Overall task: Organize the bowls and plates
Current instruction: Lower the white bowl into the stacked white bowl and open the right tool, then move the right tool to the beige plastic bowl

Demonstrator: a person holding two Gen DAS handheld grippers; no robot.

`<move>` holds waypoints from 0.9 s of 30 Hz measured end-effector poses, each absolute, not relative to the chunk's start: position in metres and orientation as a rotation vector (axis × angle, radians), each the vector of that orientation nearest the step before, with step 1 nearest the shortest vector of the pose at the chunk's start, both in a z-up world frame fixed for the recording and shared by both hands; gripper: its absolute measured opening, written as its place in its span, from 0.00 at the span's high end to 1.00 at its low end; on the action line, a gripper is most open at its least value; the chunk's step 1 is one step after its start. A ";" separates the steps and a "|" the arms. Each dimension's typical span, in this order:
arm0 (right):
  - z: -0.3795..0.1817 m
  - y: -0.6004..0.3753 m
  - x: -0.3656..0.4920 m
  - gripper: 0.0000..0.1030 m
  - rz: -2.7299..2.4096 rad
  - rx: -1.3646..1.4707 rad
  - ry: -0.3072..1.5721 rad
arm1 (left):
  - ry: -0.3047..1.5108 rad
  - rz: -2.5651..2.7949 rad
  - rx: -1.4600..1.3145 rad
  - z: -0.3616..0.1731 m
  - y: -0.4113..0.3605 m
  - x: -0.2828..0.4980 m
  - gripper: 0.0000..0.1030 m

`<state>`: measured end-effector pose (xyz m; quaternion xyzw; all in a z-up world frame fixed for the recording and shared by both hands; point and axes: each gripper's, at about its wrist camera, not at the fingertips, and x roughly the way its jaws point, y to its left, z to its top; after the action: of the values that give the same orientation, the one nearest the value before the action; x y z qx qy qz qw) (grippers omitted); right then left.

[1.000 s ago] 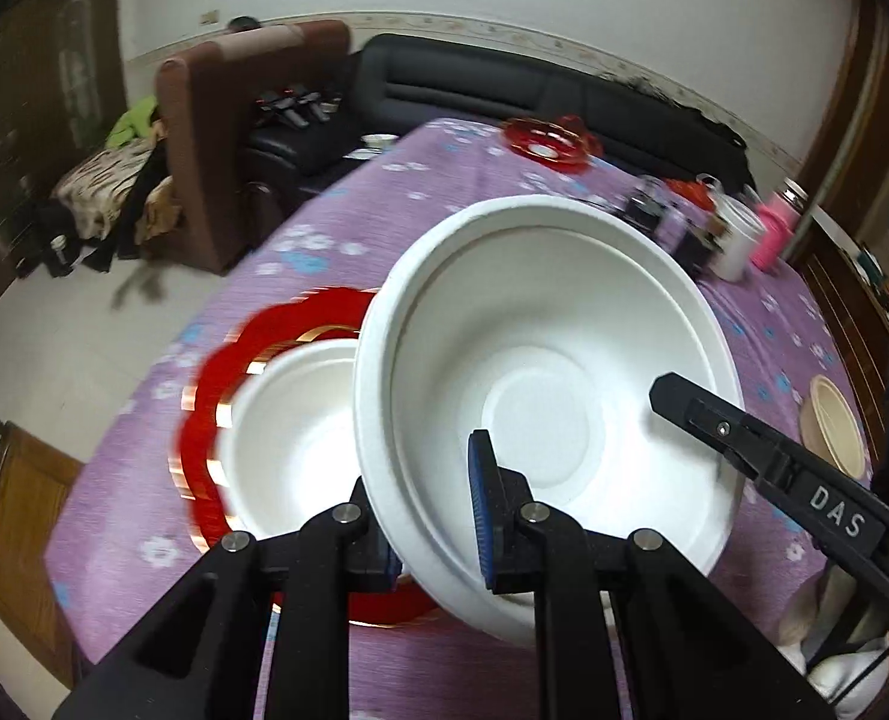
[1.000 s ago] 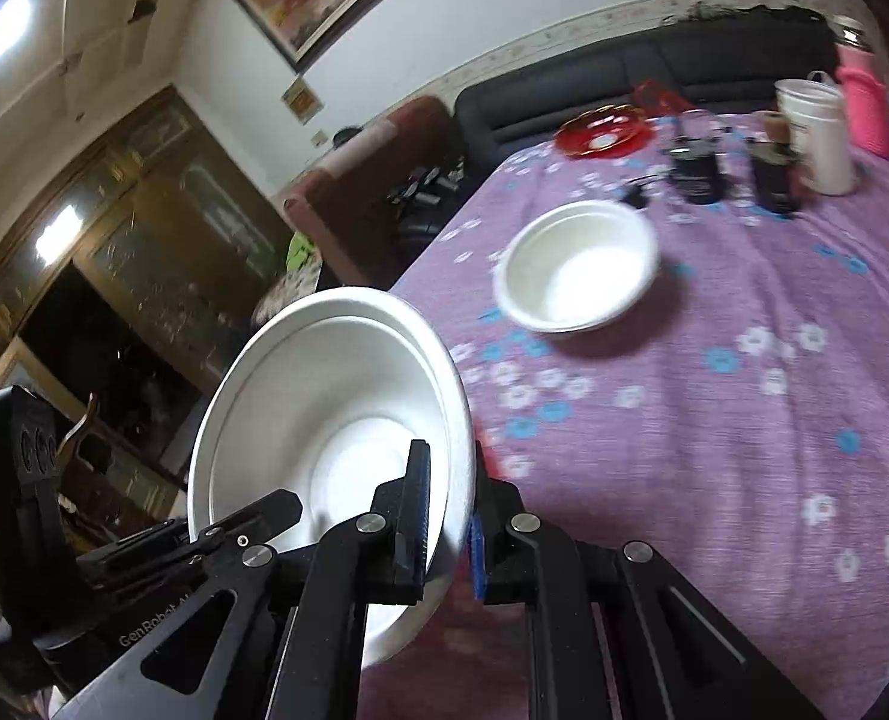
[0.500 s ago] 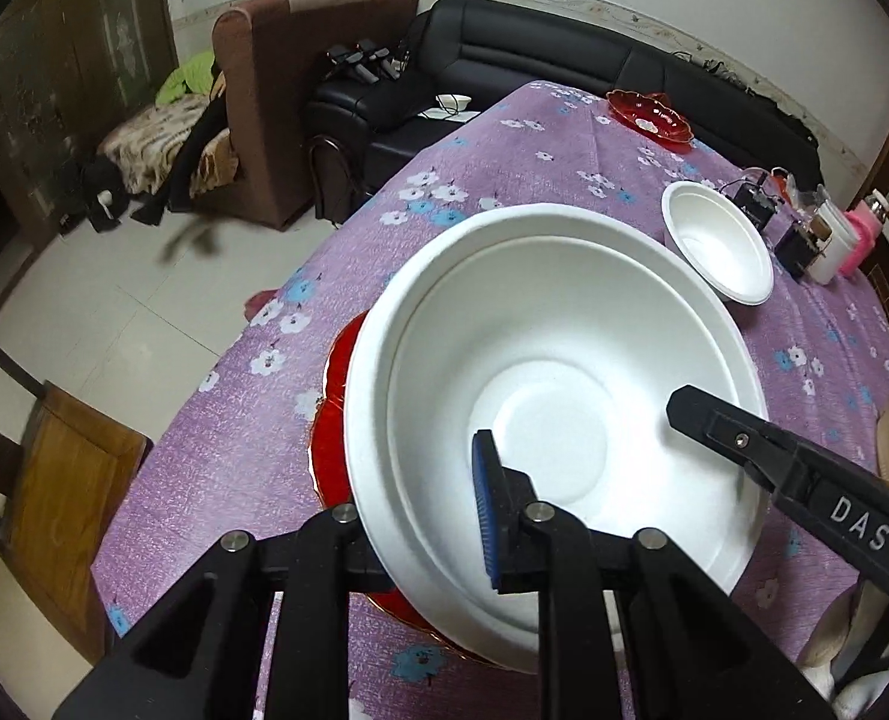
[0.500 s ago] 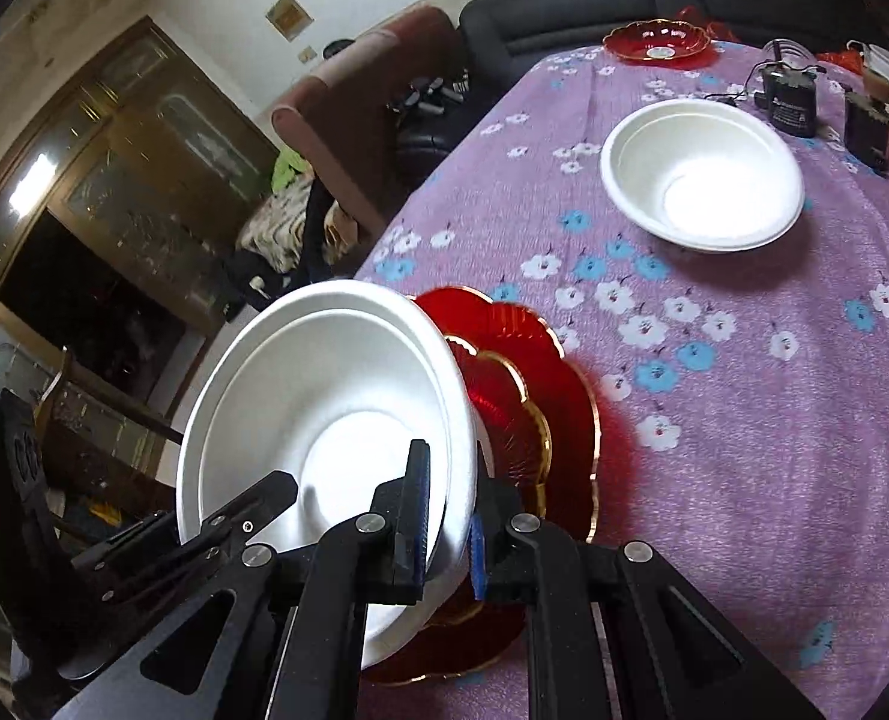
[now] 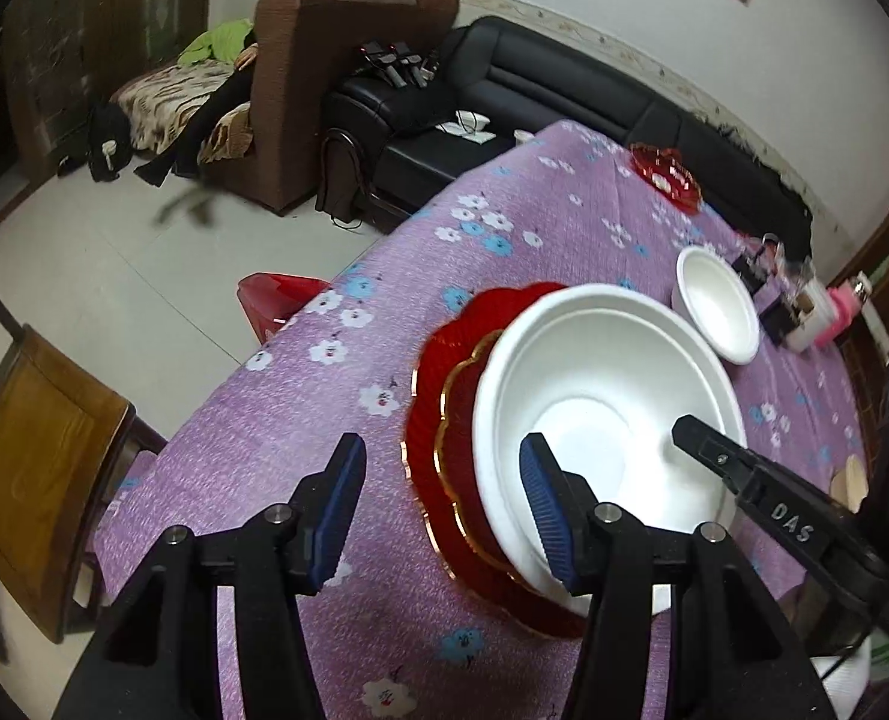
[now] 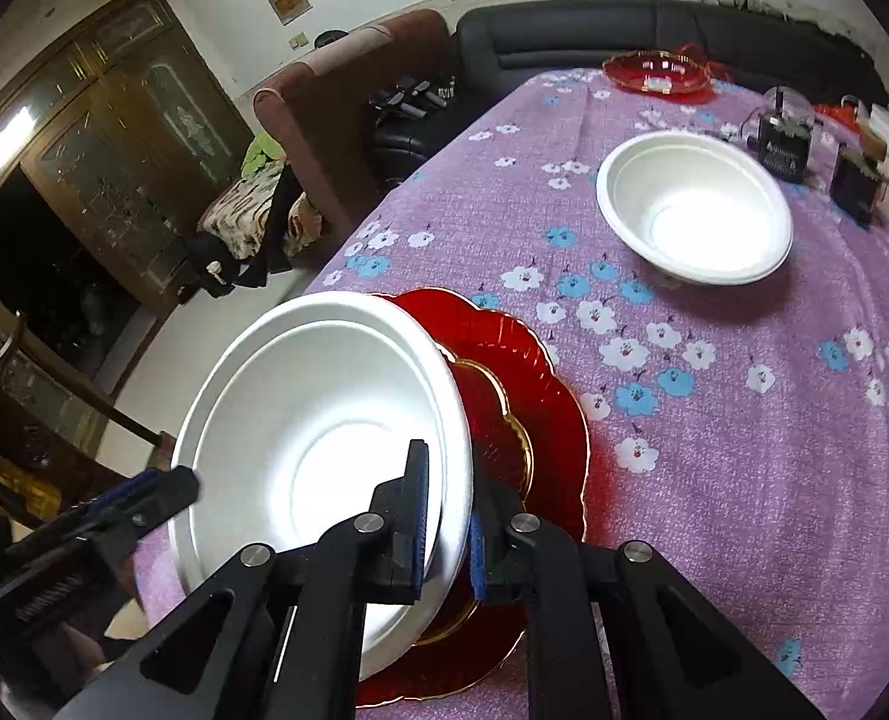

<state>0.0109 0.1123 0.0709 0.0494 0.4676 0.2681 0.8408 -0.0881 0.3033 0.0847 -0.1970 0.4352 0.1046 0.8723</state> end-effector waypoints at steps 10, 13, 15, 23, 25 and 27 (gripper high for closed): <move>0.105 0.091 -0.015 0.36 0.548 0.116 0.799 | 0.762 0.218 -0.445 0.117 0.301 -0.123 0.35; 0.123 0.066 -0.037 0.36 0.511 0.080 0.700 | 0.693 0.235 -0.401 0.130 0.290 -0.135 0.32; 0.131 0.047 -0.054 0.26 0.463 0.039 0.633 | 0.648 0.237 -0.365 0.138 0.280 -0.141 0.28; 0.104 -0.058 -0.096 0.10 0.225 0.053 0.621 | 0.575 0.139 -0.204 0.155 0.209 -0.147 0.11; 0.090 -0.087 -0.097 0.10 0.185 0.132 0.682 | 0.613 0.074 -0.185 0.151 0.187 -0.142 0.12; 0.078 -0.110 -0.101 0.10 0.157 0.193 0.725 | 0.660 0.015 -0.161 0.143 0.164 -0.136 0.12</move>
<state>-0.1009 -0.1098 0.0785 0.0939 0.3537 0.0764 0.9275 -0.1362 0.1642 0.1430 -0.0791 0.3238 0.0073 0.9428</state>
